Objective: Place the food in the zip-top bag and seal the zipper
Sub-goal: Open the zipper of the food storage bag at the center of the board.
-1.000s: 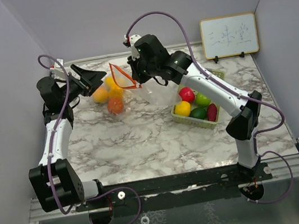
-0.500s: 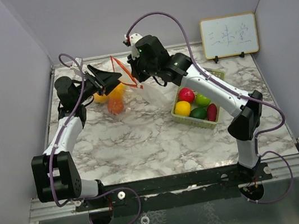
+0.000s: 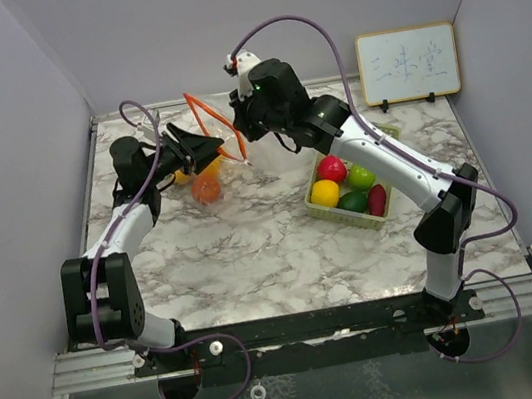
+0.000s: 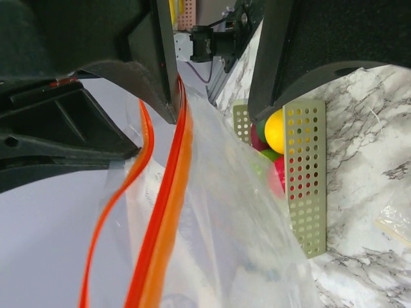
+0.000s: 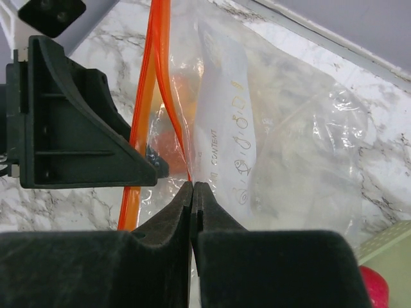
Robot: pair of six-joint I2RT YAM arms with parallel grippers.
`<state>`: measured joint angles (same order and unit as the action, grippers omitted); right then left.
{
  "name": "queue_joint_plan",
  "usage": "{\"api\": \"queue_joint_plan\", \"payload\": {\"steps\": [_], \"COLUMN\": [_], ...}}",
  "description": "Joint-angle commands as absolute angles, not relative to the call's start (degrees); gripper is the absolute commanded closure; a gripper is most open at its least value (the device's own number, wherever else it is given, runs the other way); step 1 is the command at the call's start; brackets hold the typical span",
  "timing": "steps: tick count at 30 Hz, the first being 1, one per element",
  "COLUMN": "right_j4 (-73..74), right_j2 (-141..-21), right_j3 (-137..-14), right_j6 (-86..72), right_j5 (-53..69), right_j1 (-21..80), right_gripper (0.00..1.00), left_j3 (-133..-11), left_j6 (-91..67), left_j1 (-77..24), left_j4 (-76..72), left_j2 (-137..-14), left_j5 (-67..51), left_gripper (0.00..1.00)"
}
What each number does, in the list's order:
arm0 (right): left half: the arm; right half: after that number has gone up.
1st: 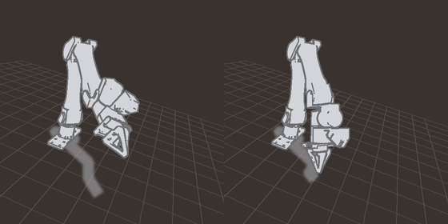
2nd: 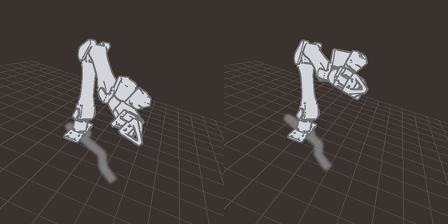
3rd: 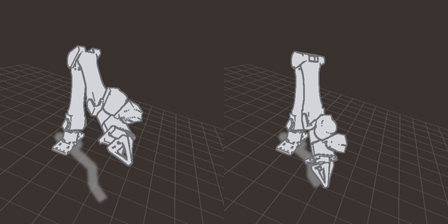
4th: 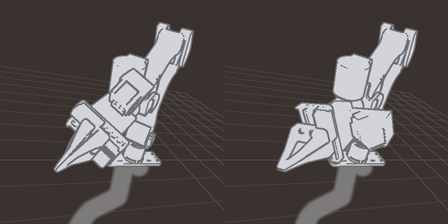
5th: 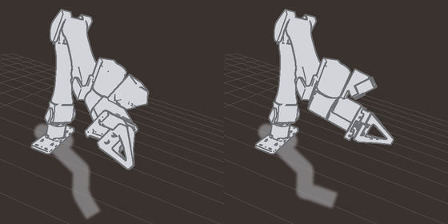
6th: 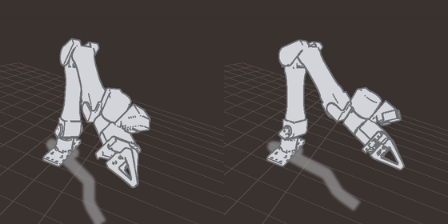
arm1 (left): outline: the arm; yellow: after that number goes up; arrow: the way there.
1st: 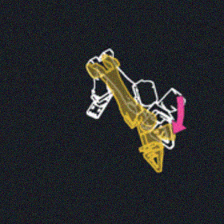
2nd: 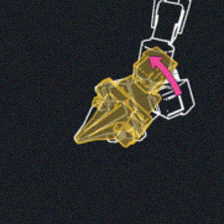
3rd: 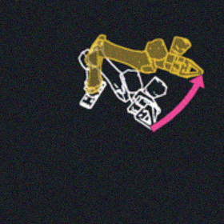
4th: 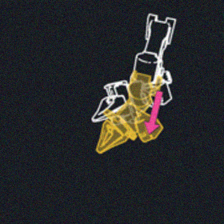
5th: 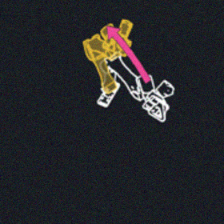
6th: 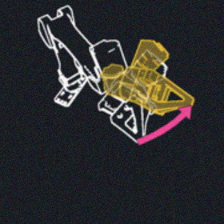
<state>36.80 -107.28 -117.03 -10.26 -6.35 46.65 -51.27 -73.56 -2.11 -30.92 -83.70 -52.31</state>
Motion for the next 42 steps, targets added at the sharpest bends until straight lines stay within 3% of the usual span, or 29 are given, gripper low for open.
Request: {"api": "queue_joint_plan", "payload": {"steps": [1, 5, 7, 8, 9, 14, 17, 22, 24, 28, 29, 30, 32, 34, 36, 42], "right_j4": [32.7, 31.6, 31.3, 31.2, 31.0, 30.2, 29.3, 27.8, 27.2, 25.2, 24.7, 25.1, 27.1, 31.5, 36.9, 45.8], "right_j2": [-104.1, -103.8, -103.9, -103.9, -103.8, -103.0, -101.9, -100.6, -100.9, -101.3, -101.3, -101.4, -101.1, -100.7, -100.1, -95.1], "right_j3": [-113.8, -113.0, -112.8, -112.7, -112.6, -111.5, -109.3, -103.4, -101.8, -99.2, -98.7, -98.7, -99.1, -99.7, -99.7, -90.8], "right_j6": [-10.8, -10.8, -11.0, -11.1, -11.3, -10.6, -11.7, -16.4, -17.2, -18.3, -17.7, -17.4, -17.7, -18.4, -20.1, -26.5], "right_j5": [-6.4, -7.0, -7.4, -7.9, -8.6, -20.4, -24.8, -22.6, -21.4, -15.2, -13.2, -12.2, -12.4, -14.3, -15.9, -11.8], "right_j1": [46.9, 47.4, 47.5, 47.5, 47.5, 46.7, 43.5, 38.4, 38.3, 38.2, 38.2, 38.2, 38.2, 38.0, 36.9, 28.1], "right_gripper": [0.98, 0.98, 0.98, 0.98, 0.98, 0.98, 0.98, 0.98, 0.98, 0.98, 0.94, 0.82, 0.44, 0.21, 0.16, 0.15], "left_j3": [-54.3, -56.7, -57.1, -57.0, -56.8, -59.1, -63.8, -84.9, -91.6, -96.2, -97.3, -98.4, -100.8, -102.9, -105.2, -109.2], "left_j6": [-73.4, -74.5, -76.1, -77.2, -78.1, -75.1, -59.2, -24.0, -16.9, -14.8, -14.5, -13.9, -13.1, -13.0, -13.2, -13.5], "left_j1": [-3.5, -4.9, -5.5, -5.6, -5.6, -2.7, 2.1, 5.8, 5.5, 4.0, 2.9, 1.6, -0.9, -3.2, -5.1, -9.0], "left_j4": [-33.2, -35.3, -38.1, -40.3, -42.1, -38.2, -16.3, 28.9, 38.0, 40.3, 40.7, 41.3, 42.4, 42.9, 42.9, 42.3], "left_j2": [-86.6, -89.7, -91.1, -91.6, -91.8, -92.1, -90.0, -94.2, -96.7, -99.9, -100.6, -101.3, -102.9, -104.4, -106.0, -110.4], "left_j5": [-50.4, -50.2, -50.4, -50.5, -50.7, -55.9, -57.0, -50.5, -47.7, -46.0, -45.3, -44.8, -43.3, -42.5, -42.0, -41.9], "left_gripper": [0.54, 0.64, 0.77, 0.93, 1.0, 1.0, 1.0, 1.0, 1.0, 1.0, 1.0, 1.0, 1.0, 1.0, 1.0, 1.0]}}
